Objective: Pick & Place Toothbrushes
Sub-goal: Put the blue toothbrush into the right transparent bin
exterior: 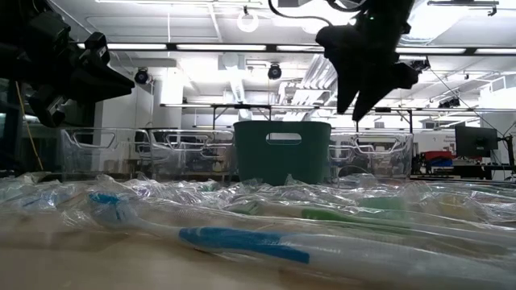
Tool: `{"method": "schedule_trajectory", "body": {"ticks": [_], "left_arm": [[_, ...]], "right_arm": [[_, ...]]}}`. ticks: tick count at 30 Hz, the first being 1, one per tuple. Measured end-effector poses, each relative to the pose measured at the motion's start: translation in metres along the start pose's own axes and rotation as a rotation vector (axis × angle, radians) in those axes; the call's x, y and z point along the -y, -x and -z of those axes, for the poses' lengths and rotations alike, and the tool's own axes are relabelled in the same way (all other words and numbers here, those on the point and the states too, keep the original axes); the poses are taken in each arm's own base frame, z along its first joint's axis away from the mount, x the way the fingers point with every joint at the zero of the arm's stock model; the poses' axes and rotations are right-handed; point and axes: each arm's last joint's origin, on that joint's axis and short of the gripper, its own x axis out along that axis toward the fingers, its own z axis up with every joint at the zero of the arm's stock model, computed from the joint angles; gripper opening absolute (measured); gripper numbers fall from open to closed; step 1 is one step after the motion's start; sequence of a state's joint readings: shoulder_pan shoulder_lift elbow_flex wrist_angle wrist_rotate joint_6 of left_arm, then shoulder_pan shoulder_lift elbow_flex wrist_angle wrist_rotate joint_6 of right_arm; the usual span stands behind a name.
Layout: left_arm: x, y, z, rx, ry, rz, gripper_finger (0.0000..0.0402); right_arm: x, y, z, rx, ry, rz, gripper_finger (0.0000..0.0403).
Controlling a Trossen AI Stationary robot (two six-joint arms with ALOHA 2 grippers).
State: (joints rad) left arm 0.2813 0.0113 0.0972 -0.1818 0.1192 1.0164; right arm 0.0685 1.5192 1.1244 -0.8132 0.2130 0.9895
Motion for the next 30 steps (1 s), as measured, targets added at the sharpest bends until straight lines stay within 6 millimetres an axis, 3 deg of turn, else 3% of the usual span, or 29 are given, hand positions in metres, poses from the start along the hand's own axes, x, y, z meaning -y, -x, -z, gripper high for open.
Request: {"method": "schedule_trajectory", "body": {"ticks": [9,19,25,30], "left_arm": [[0.000,0.000,0.000,0.000,0.000,0.000,0.0055],[0.000,0.000,0.000,0.000,0.000,0.000,0.0055],[0.000,0.000,0.000,0.000,0.000,0.000,0.0055],[0.000,0.000,0.000,0.000,0.000,0.000,0.0055]], "right_arm": [[-0.023,-0.035,0.033,-0.045,0.098,0.108,0.0161],[-0.028,-0.080,0.054,-0.125,0.090,0.236,0.0160],[-0.026,-0.088,0.055,-0.135,0.073,0.262,0.0155],[-0.025,-0.089,0.052,-0.142,0.061,0.265,0.0102]]}}
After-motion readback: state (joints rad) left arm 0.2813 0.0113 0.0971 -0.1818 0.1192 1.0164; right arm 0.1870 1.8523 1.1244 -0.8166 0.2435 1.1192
